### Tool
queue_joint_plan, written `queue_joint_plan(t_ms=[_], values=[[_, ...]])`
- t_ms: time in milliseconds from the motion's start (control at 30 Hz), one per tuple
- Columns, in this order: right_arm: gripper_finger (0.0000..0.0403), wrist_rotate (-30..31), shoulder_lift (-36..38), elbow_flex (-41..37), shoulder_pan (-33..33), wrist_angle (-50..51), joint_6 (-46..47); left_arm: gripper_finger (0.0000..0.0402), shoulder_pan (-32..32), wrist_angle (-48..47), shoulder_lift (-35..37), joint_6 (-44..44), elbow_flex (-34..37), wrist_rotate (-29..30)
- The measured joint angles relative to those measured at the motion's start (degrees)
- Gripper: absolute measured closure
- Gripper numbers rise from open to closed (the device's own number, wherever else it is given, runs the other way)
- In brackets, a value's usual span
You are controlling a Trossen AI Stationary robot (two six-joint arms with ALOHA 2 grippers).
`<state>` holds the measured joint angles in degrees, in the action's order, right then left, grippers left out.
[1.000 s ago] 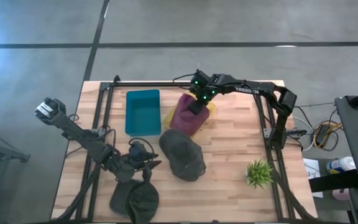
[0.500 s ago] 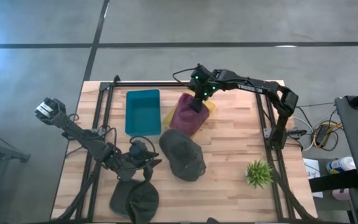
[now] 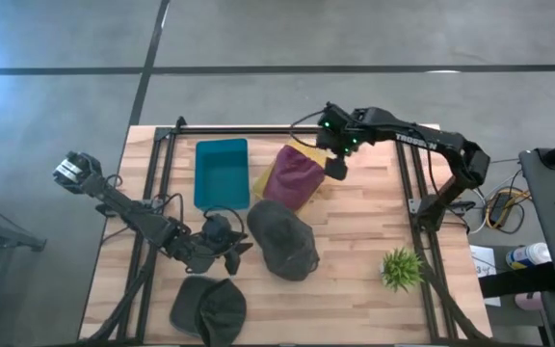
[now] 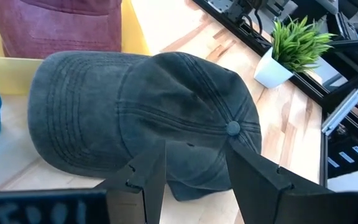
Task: Pick & Place hat
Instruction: Put the dark red cap into the yellow bin
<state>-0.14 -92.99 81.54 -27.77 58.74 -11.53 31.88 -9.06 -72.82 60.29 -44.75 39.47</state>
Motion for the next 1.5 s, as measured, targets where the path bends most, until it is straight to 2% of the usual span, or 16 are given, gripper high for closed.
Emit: queue_joint_plan(t_ms=[167,300,400,633,833,1100,1233,1367,1500], values=[[0.0145,0.34,0.14,-6.80,0.17,-1.05,0.64,0.0241,-1.07,0.00,0.00,-0.02,0.00,-1.49],[0.0159,0.27,-0.86,-11.05,0.45,-7.76,1.64,0.0241,-1.44,0.00,0.00,-0.02,0.00,-2.50],[0.0167,0.15,-0.90,-12.05,0.55,-13.25,2.89,0.0241,-1.46,0.00,0.00,-0.02,0.00,-2.53],[0.0175,-0.21,-0.88,-13.82,0.52,-17.67,3.42,0.0241,-1.60,0.00,0.00,0.28,0.00,-3.00],[0.0175,0.17,-0.88,-19.33,0.52,-23.81,5.64,0.0241,-2.29,-0.02,0.00,0.00,0.00,-3.49],[0.0172,2.38,-0.88,-20.82,0.52,-22.70,6.69,0.0241,-3.21,-0.02,0.00,-0.13,0.00,-4.57],[0.0173,3.47,-0.39,-18.86,0.50,-17.64,6.40,0.0241,-3.32,-0.02,0.00,-0.13,0.00,-4.57],[0.0174,4.11,1.88,-17.12,0.52,-17.33,4.70,0.0241,-3.32,-0.02,0.00,-0.12,0.00,-4.57],[0.0172,10.45,2.91,-16.38,0.46,-17.33,1.70,0.0241,-3.30,-0.02,0.00,-0.11,0.00,-4.76]])
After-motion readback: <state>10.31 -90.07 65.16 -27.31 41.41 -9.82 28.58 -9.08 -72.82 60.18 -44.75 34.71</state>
